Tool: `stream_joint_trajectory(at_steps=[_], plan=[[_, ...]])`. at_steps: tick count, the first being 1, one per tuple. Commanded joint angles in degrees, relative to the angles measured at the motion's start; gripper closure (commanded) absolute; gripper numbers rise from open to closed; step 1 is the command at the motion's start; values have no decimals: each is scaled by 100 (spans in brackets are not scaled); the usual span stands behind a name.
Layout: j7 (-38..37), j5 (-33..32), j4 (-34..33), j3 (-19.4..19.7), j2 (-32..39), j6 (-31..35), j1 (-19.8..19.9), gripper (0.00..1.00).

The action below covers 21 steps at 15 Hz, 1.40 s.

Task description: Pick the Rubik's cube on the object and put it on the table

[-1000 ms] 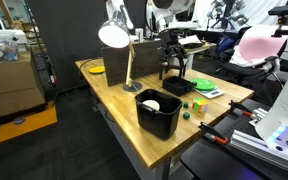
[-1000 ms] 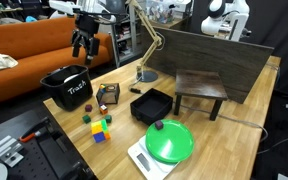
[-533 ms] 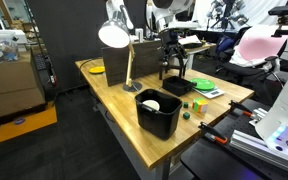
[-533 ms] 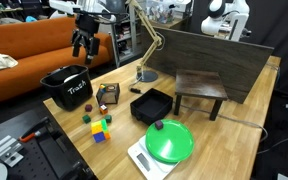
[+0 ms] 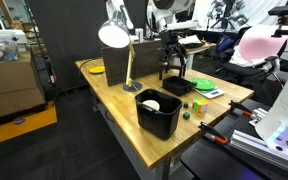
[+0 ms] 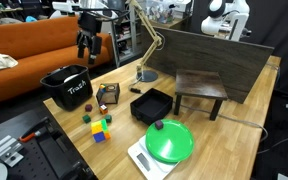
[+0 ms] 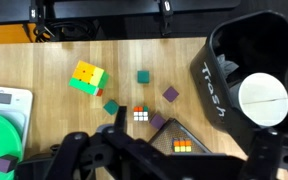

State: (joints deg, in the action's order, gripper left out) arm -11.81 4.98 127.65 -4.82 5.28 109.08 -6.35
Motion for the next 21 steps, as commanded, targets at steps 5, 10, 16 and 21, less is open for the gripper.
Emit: stream_joint_trajectory(at_steps=[5,10,16,21], plan=[[-1069,-518,-405,57,466,299,-6,0],[-956,-393,-416,93,625,400,-24,0],[-989,-430,-500,111,693,409,-40,0],[-1284,-733,-382,147,750,1785,-109,0]])
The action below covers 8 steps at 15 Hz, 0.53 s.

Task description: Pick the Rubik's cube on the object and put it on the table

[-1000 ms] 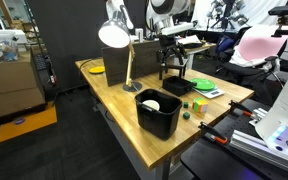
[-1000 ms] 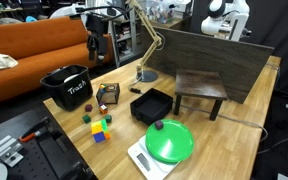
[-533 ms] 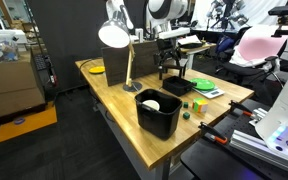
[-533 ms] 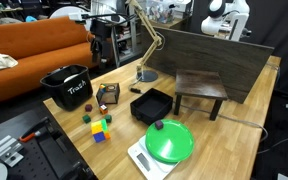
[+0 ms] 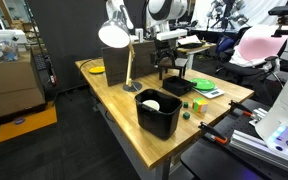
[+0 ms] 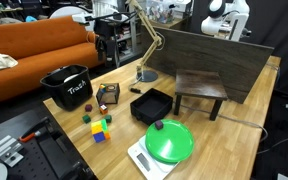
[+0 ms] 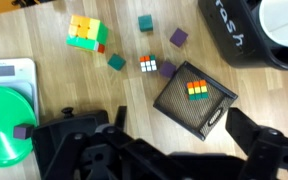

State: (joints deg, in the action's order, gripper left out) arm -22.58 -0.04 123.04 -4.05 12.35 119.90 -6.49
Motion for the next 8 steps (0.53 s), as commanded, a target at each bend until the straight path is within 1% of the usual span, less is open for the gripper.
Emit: stream_joint_trajectory(at_steps=[1,3,5,7,8], plan=[[-248,-318,109,80,63,958,-112,0],[-347,-486,200,101,89,1384,-148,0],[-467,-663,333,126,125,1631,-193,0],[-367,-549,488,90,153,1692,-180,0],[-335,-499,337,87,193,1501,-178,0]])
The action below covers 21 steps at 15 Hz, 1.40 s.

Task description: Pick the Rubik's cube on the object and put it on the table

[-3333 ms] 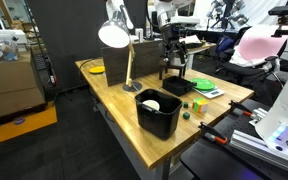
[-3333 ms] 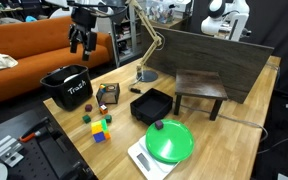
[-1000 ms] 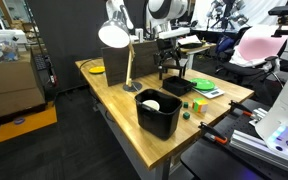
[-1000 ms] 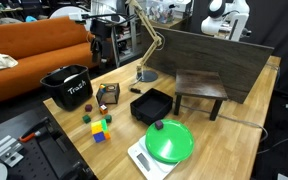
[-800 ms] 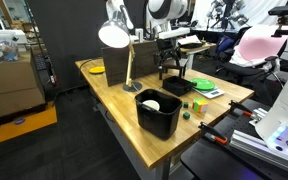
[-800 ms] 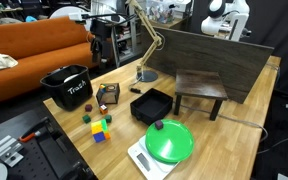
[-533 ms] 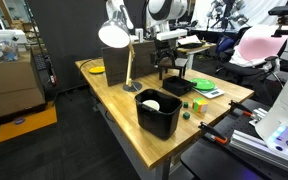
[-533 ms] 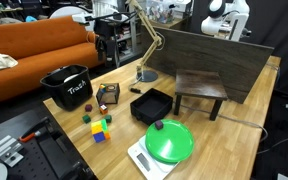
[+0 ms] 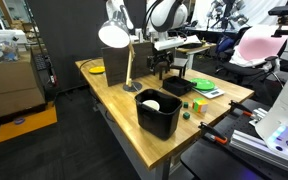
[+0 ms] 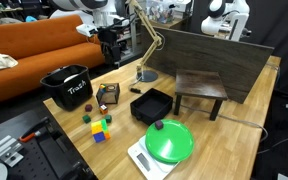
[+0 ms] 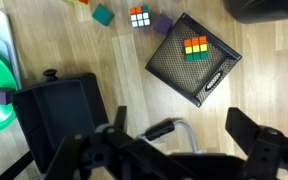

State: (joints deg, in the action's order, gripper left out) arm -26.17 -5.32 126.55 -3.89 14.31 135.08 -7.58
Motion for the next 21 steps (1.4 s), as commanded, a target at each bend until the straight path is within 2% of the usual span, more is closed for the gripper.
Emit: stream_joint_trajectory(at_steps=[1,10,16,21], plan=[[23,29,54,70,-1,11,-74,0],[-24,-32,57,76,29,31,-106,0],[-104,-267,183,32,218,174,-407,0],[-64,-146,189,36,482,265,-545,0]])
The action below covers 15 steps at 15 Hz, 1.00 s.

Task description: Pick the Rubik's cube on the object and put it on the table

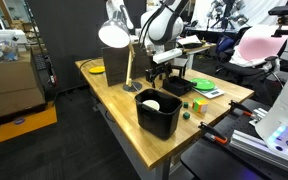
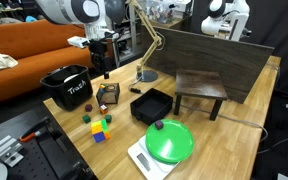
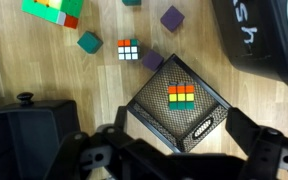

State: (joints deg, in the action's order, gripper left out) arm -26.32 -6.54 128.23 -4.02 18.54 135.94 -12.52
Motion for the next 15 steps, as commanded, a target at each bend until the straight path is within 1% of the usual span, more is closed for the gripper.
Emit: stream_joint_trajectory(at_steps=[1,8,15], plan=[[-24,10,24,51,101,235,-43,0],[29,260,-19,37,514,610,-38,0],[76,496,-58,56,799,652,-64,0]])
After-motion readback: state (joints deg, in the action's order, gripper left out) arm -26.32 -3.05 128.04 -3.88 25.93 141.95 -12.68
